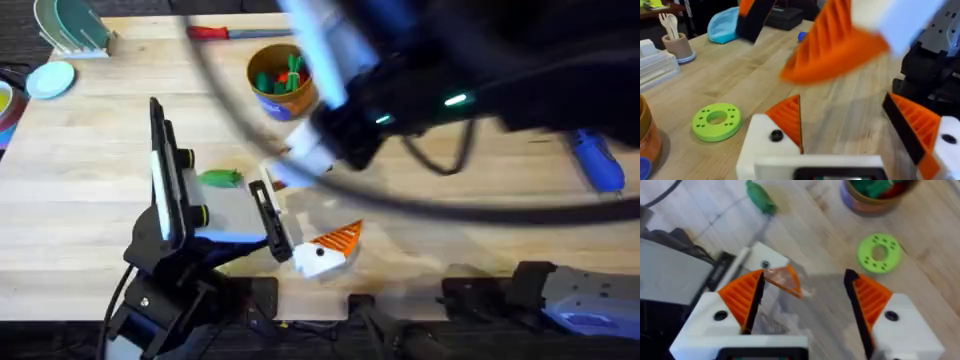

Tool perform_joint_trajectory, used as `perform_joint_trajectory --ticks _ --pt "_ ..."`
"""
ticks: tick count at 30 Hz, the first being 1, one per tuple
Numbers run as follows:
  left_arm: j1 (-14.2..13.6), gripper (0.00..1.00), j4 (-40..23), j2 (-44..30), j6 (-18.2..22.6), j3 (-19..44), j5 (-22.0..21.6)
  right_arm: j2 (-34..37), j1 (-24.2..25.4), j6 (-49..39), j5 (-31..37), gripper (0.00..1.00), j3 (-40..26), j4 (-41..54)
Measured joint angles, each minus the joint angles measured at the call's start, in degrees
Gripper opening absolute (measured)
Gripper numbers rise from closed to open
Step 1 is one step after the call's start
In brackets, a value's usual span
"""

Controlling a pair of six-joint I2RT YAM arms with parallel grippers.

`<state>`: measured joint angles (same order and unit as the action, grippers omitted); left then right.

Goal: Pick up the gripper from the table and insert it into the empty holder that is missing its gripper. Then pick up a screw, insert it into the mounting hole, and use the screwdriver to tighten it. Finally, clean up the table by picking up the vegetable and placing it into the bucket.

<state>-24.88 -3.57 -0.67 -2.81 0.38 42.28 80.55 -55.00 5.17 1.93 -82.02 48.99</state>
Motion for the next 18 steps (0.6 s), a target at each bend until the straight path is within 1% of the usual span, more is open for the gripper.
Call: perform_joint_trajectory --ticks 4,8,10,13,18 --pt "0.0 0.992 0.0 0.0 0.2 0.0 0.0 -5.0 5.9 0.2 -0.8 0.964 0.0 5.3" --pt "0.0 0.993 0.0 0.0 0.2 0.0 0.0 -9.3 14.3 0.2 -5.5 0.965 0.9 9.1" --pt "0.0 0.993 0.0 0.0 0.2 0.0 0.0 -11.9 18.3 0.1 -8.5 0.965 3.2 9.1" --pt "0.0 0.993 0.0 0.0 0.3 0.0 0.0 -16.9 22.8 -0.2 -12.3 0.965 8.4 9.1" --pt "0.0 0.992 0.0 0.0 0.4 0.0 0.0 -26.8 27.2 -3.4 -18.5 0.966 15.2 9.7"
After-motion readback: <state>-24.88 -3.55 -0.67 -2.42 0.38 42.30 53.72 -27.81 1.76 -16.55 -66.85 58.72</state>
